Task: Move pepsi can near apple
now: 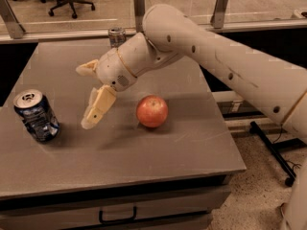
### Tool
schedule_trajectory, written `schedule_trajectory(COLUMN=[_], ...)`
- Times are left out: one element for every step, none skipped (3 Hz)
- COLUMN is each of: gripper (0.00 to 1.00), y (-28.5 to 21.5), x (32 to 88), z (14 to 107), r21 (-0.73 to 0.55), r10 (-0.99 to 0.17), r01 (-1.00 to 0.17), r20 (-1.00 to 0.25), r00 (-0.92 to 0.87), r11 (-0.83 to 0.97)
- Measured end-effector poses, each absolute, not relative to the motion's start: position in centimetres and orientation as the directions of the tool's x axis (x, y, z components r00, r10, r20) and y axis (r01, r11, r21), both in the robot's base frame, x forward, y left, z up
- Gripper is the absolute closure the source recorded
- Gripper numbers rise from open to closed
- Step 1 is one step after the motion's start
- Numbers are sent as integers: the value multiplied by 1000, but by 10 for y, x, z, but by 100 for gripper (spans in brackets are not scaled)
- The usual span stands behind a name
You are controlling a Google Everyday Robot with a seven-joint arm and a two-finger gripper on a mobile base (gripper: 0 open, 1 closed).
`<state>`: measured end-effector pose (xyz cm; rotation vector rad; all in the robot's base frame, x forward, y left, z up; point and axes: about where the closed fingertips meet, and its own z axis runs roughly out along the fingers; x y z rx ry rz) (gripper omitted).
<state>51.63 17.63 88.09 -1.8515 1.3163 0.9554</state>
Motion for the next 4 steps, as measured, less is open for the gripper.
schedule_trajectory(gripper=[0, 0, 0, 0], y=[203, 221, 239, 256], x=[512, 504, 497, 494], z=[882, 879, 872, 864], r21=[-92, -64, -46, -17], r10=[-409, -388, -374, -363], r01=[-937, -924, -912, -895], r20=[-882, -895, -903, -911], r00=[234, 220, 213, 198], r11=[-337, -376, -409, -446])
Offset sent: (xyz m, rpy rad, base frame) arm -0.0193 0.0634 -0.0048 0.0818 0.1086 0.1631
